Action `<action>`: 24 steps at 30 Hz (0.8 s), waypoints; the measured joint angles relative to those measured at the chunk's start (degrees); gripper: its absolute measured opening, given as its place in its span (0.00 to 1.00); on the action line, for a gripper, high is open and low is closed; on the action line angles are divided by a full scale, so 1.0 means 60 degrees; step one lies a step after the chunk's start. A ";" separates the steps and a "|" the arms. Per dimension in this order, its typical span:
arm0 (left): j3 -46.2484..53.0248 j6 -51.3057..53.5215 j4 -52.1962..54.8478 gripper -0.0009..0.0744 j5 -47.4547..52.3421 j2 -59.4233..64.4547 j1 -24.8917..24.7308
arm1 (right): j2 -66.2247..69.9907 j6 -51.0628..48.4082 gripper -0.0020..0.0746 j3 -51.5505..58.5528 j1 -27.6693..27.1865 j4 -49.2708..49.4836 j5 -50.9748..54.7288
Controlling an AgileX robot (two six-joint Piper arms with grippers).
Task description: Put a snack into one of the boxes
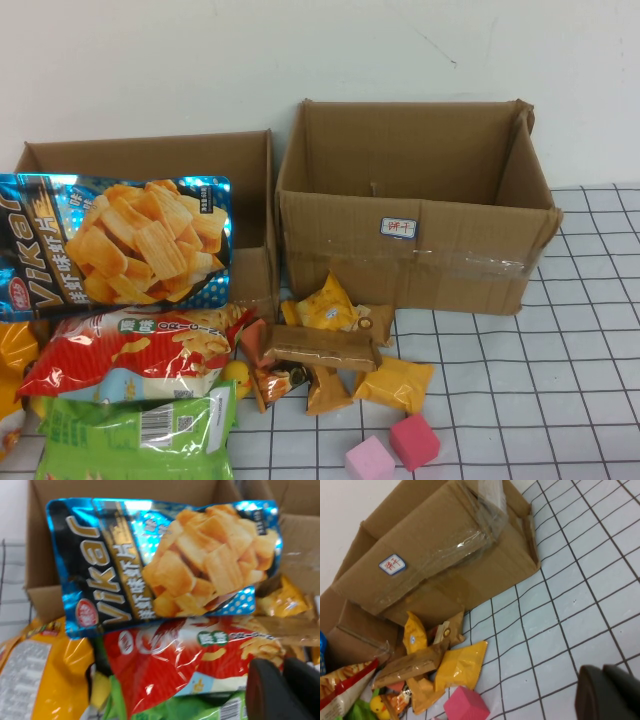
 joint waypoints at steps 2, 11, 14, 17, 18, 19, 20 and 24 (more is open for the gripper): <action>-0.0450 -0.0302 0.0363 0.12 0.0328 0.0461 0.0000 | 0.0000 0.0000 0.02 0.0000 0.0000 0.0000 0.0020; -0.2898 -0.0001 0.1253 0.55 0.2187 0.2967 0.0000 | 0.0000 -0.0125 0.02 0.0000 0.0000 0.0000 0.0020; -0.4105 0.0085 0.1274 0.59 0.3063 0.3949 0.0000 | 0.0000 -0.0163 0.02 0.0000 0.0000 0.0000 0.0034; -0.5382 0.0095 0.1274 0.60 0.3772 0.4969 0.0000 | 0.0000 -0.0169 0.02 0.0000 0.0000 0.0000 0.0034; -0.5830 0.0048 0.1296 0.60 0.3958 0.5322 0.0000 | 0.0000 -0.0169 0.02 0.0000 0.0000 0.0000 0.0034; -0.6265 -0.0013 0.1316 0.61 0.4106 0.5661 0.0000 | 0.0000 -0.0173 0.02 0.0000 0.0000 0.0000 0.0034; -0.6598 -0.0040 0.1338 0.61 0.4210 0.5987 0.0000 | 0.0000 -0.0173 0.02 0.0000 0.0000 0.0000 0.0034; -0.7958 0.0393 0.1517 0.61 0.4400 0.7028 0.0000 | 0.0000 -0.0173 0.02 0.0000 0.0000 0.0000 0.0034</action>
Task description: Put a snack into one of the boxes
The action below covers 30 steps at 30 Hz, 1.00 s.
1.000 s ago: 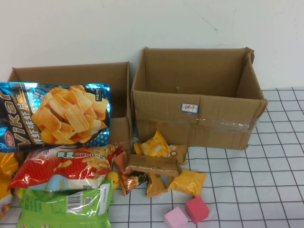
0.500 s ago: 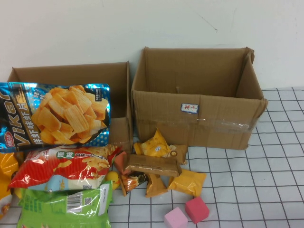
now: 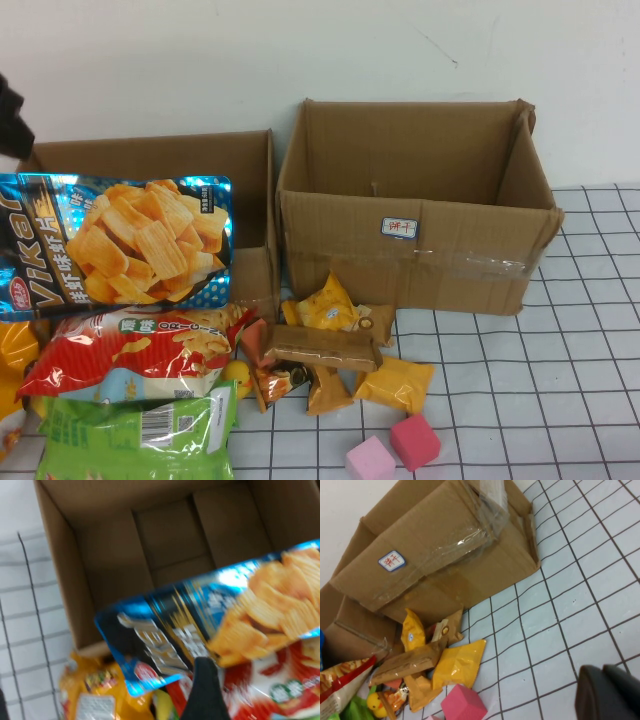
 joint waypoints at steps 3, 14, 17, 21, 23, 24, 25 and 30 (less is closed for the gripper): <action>-0.0437 0.0296 0.0056 0.61 0.0021 0.0581 0.0000 | 0.0000 0.0000 0.02 0.0000 0.0000 0.0000 0.0000; -0.0630 0.2071 0.0162 0.61 0.0063 0.2201 0.0000 | 0.0000 -0.0035 0.02 0.0000 0.0000 0.0000 0.0000; -0.0630 0.3991 0.0084 0.61 -0.0263 0.2265 0.0000 | 0.0000 -0.0067 0.02 0.0000 0.0000 0.0000 0.0023; -0.0630 0.6244 -0.0104 0.61 -0.0557 0.2265 0.0000 | 0.0000 -0.0267 0.02 0.0000 0.0000 0.0075 0.0041; -0.0630 0.7113 -0.0271 0.61 -0.0598 0.2265 0.0000 | 0.0000 -0.0599 0.02 0.0000 0.0000 0.0256 0.0064; -0.0630 0.7437 -0.0290 0.61 -0.0621 0.2265 0.0000 | 0.0000 -0.0745 0.02 0.0000 0.0000 0.0353 0.0076; -0.0630 0.7722 -0.0305 0.61 -0.0644 0.2265 0.0000 | 0.0000 -0.0858 0.02 0.0000 0.0000 0.0407 0.0085; -0.0630 0.8619 -0.0249 0.61 -0.0858 0.2414 0.0000 | 0.0000 -0.1251 0.02 0.0000 0.0000 0.0700 0.0139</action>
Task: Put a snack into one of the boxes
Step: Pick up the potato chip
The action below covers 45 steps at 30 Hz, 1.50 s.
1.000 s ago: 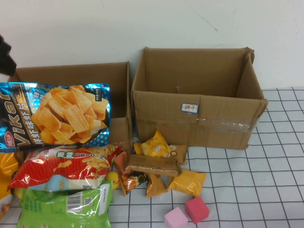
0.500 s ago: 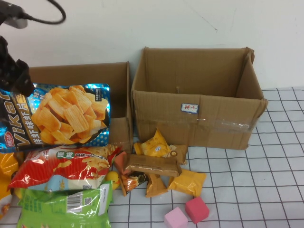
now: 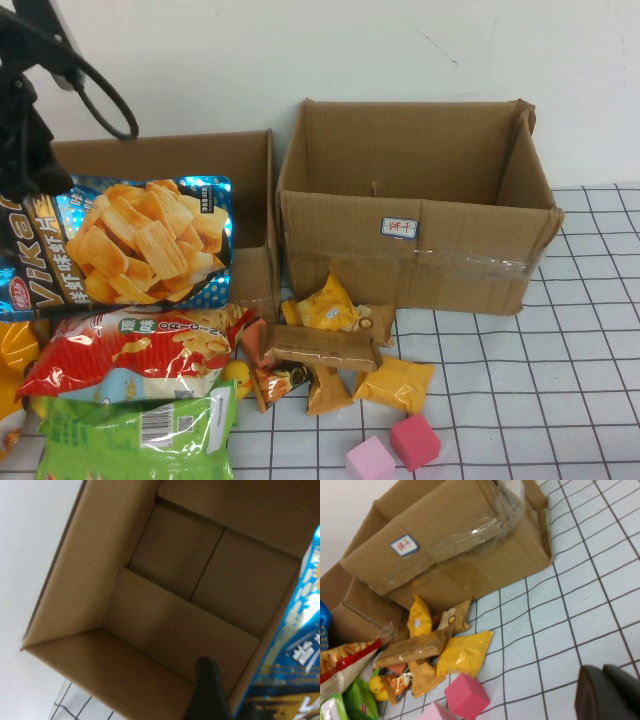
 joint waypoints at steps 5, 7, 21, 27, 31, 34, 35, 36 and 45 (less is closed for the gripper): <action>0.0000 0.0342 0.0005 0.61 -0.0082 0.0334 0.0000 | 0.0000 -0.0513 0.02 0.0000 0.0000 0.0311 0.0038; 0.0000 0.0431 -0.0033 0.61 -0.0082 0.0442 0.0000 | 0.0000 -0.0662 0.02 0.0000 0.0000 0.0380 0.0055; 0.0000 0.0875 -0.0210 0.60 -0.0124 0.1094 0.0000 | 0.0000 -0.0954 0.02 0.0000 0.0000 0.0601 0.0212; 0.0000 0.0890 -0.0283 0.39 0.0069 0.1094 0.0000 | 0.0000 -0.1165 0.02 0.0000 0.0000 0.0708 0.0212; 0.0000 0.0890 -0.0396 0.17 0.0091 0.1094 0.0000 | 0.0000 -0.1202 0.02 0.0000 0.0000 0.0713 0.0212; -0.0007 0.0796 -0.0457 0.06 0.0139 0.1094 0.0000 | 0.0000 -0.1220 0.02 0.0000 0.0000 0.0729 0.0219; -0.0007 0.0751 -0.0466 0.05 0.0180 0.1094 0.0000 | 0.0000 -0.1220 0.02 0.0000 0.0000 0.0729 0.0235; -0.0007 0.0706 -0.0499 0.03 0.0243 0.1094 0.0000 | 0.0000 -0.1273 0.02 0.0000 0.0000 0.0749 0.0255; -0.0007 -0.0113 -0.0526 0.01 0.0447 0.1058 0.0000 | 0.0000 -0.1708 0.02 0.0000 0.0000 0.1107 0.0352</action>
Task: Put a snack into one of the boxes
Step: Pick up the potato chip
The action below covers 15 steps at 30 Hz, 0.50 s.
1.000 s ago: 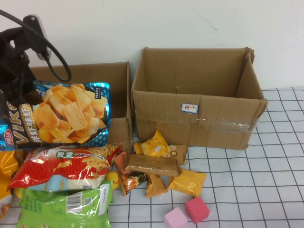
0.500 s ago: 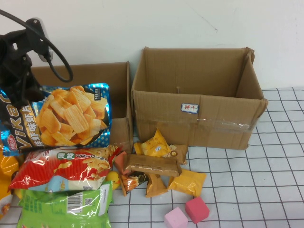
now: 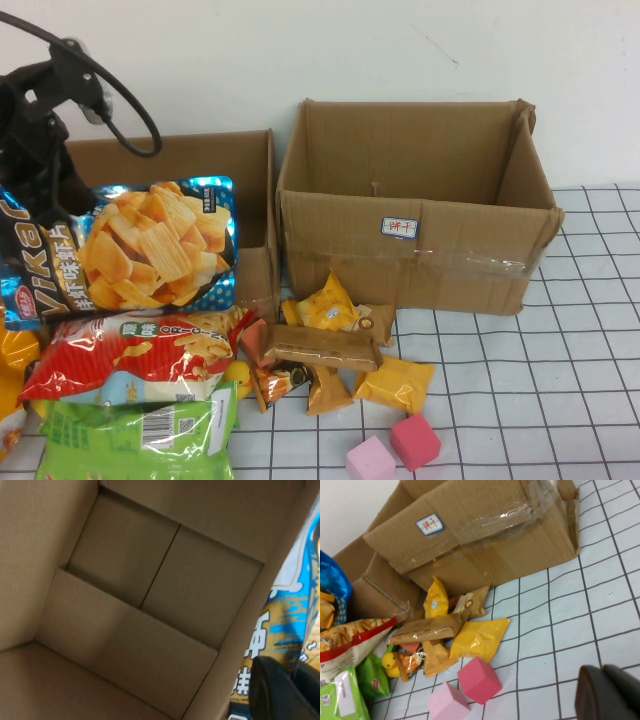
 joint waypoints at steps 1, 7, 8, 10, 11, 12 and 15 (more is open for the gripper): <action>0.0000 -0.0047 0.0000 0.01 0.0017 -0.0043 0.0000 | 0.0000 -0.0008 0.02 0.0000 0.0000 0.0006 0.0000; 0.0000 -0.0177 -0.0029 0.01 0.0139 -0.0707 0.0000 | 0.0000 -0.0047 0.02 0.0000 0.0000 0.0022 0.0000; 0.0000 -0.0177 -0.0044 0.01 0.0139 -0.0860 0.0000 | 0.0000 -0.0047 0.02 0.0000 0.0000 0.0022 0.0000; 0.0000 -0.0202 -0.0044 0.01 0.0148 -0.1122 0.0000 | 0.0000 -0.0047 0.02 0.0000 0.0000 0.0022 0.0000; 0.0000 -0.0202 -0.0065 0.01 0.0148 -0.1258 0.0000 | 0.0000 -0.0047 0.02 0.0000 0.0000 0.0022 0.0000; 0.0000 -0.0202 -0.0091 0.01 0.0148 -0.1385 0.0000 | 0.0000 -0.0047 0.02 0.0000 0.0000 0.0022 0.0000; 0.0000 -0.0202 -0.0264 0.01 -0.0026 -0.1720 0.0000 | 0.0000 -0.0047 0.02 0.0000 0.0000 0.0022 0.0000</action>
